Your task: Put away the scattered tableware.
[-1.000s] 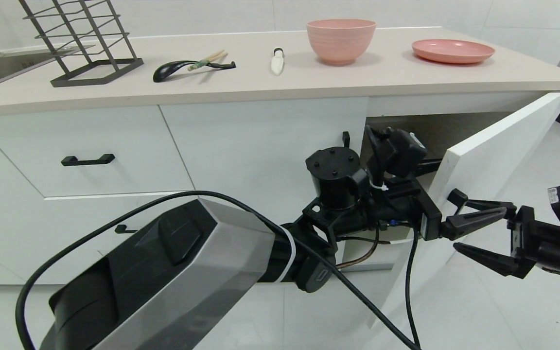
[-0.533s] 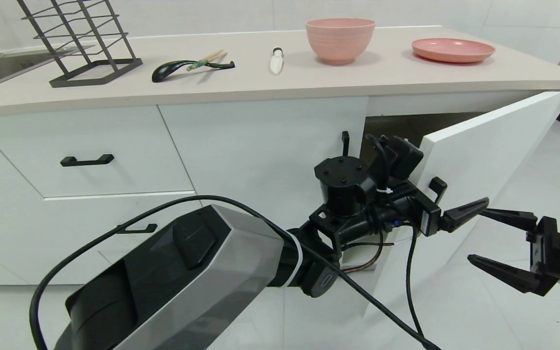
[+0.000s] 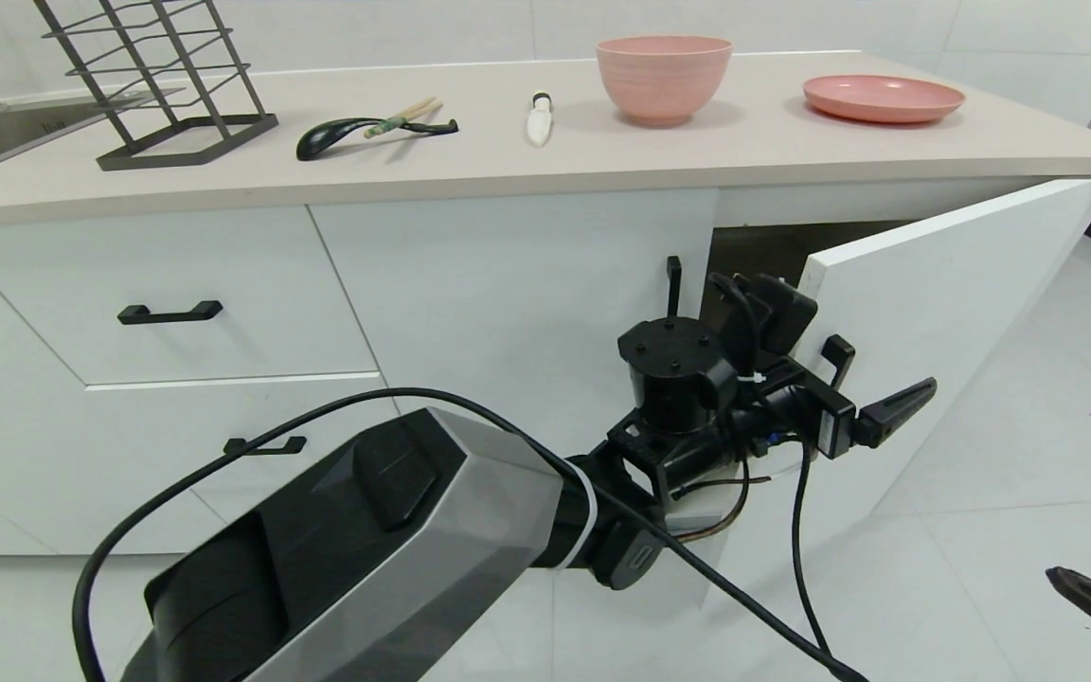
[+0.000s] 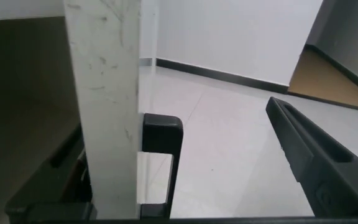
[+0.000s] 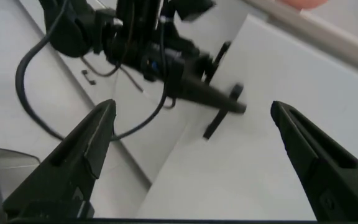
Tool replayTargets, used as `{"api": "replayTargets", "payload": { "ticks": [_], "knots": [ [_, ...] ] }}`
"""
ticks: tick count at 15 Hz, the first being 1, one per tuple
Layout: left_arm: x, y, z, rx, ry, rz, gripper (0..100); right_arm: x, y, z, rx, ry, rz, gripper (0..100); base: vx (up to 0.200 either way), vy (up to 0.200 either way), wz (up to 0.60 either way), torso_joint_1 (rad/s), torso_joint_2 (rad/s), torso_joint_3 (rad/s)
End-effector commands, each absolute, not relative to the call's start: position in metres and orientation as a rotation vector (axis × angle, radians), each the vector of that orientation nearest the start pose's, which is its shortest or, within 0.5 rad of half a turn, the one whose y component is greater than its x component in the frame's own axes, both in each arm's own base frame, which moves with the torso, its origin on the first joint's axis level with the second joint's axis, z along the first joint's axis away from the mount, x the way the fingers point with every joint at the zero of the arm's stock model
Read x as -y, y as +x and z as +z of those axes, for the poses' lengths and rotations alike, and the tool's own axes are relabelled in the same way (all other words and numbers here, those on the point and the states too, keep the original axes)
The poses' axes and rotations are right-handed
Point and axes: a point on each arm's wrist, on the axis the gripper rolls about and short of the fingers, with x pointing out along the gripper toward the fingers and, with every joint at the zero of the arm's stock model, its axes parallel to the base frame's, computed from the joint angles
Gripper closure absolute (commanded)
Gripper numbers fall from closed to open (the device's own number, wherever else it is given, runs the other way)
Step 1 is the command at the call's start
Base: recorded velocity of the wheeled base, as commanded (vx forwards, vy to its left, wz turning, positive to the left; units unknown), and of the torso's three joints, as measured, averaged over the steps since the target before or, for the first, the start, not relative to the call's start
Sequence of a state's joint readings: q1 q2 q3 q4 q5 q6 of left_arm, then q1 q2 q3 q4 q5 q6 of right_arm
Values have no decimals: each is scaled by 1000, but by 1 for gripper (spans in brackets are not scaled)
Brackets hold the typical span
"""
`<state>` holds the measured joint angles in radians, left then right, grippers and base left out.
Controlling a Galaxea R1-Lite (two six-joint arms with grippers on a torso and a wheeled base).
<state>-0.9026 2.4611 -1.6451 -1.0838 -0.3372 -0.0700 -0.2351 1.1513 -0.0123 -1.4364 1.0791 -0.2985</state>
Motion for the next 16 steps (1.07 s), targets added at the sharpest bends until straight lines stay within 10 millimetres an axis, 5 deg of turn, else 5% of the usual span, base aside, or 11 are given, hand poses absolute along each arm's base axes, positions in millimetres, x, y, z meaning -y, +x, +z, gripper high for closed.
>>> {"api": "replayTargets", "payload": {
  "ticks": [1,4,16],
  "knots": [
    [412,291,137,226,-146,-1277,0,-2,74,186,496,-571,756,0,0,0,0,0,0,0],
    [425,270,131,203,-146,-1326,0,-7,53,189,565,-645,736,0,0,0,0,0,0,0],
    [483,219,84,149,-199,-1411,0,-10,44,195,634,-687,737,0,0,0,0,0,0,0]
  ]
}}
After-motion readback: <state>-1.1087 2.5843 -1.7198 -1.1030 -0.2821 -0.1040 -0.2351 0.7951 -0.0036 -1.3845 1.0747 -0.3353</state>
